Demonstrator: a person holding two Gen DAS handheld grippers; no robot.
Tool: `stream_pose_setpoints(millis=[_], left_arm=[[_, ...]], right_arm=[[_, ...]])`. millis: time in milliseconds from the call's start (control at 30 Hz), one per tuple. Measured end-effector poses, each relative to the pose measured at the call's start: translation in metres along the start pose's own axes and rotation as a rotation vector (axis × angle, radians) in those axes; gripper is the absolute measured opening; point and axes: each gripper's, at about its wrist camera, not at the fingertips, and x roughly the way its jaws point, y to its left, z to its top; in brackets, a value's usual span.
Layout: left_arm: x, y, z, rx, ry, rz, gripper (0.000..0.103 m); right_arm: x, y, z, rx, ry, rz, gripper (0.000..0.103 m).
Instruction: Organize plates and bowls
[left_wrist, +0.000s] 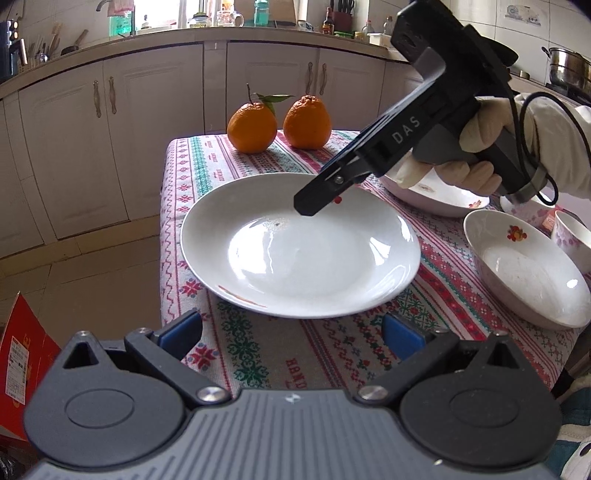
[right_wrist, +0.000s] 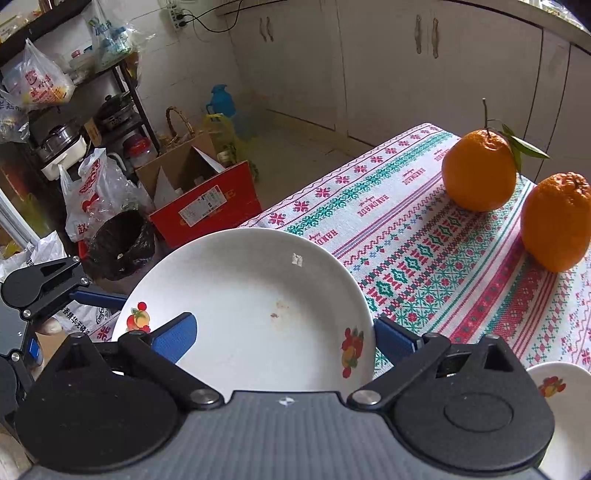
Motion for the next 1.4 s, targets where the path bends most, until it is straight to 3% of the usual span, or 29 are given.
stream_pose_setpoints(millis=[167,367,667,867,1100,1400], left_arm=[[-0.02,-0.013,-0.002,0.03,-0.024,0.048,0.103],[-0.043,-0.038,-0.004,0.037,-0.066,0.047,0.103],[-0.059,-0.082,-0.015,0.065,-0.1,0.054,0.103],[-0.054,-0.11,-0.022,0.098,-0.078,-0.009,0.103],[-0.034,-0.142,-0.028,0.177,-0.036,-0.086,0.103],[-0.005,-0.162,-0.028,0.232,0.008,-0.182,0.103]], right_arm=[[-0.029,0.015,-0.011,0.023,-0.041,-0.058,0.103],[-0.067,0.037,-0.04,0.098,-0.065,-0.212,0.103],[-0.123,0.059,-0.118,0.293,-0.139,-0.331,0.103],[-0.147,0.064,-0.168,0.398,-0.174,-0.446,0.103],[-0.168,0.061,-0.207,0.492,-0.209,-0.448,0.103],[-0.178,0.054,-0.222,0.499,-0.205,-0.457,0.103]])
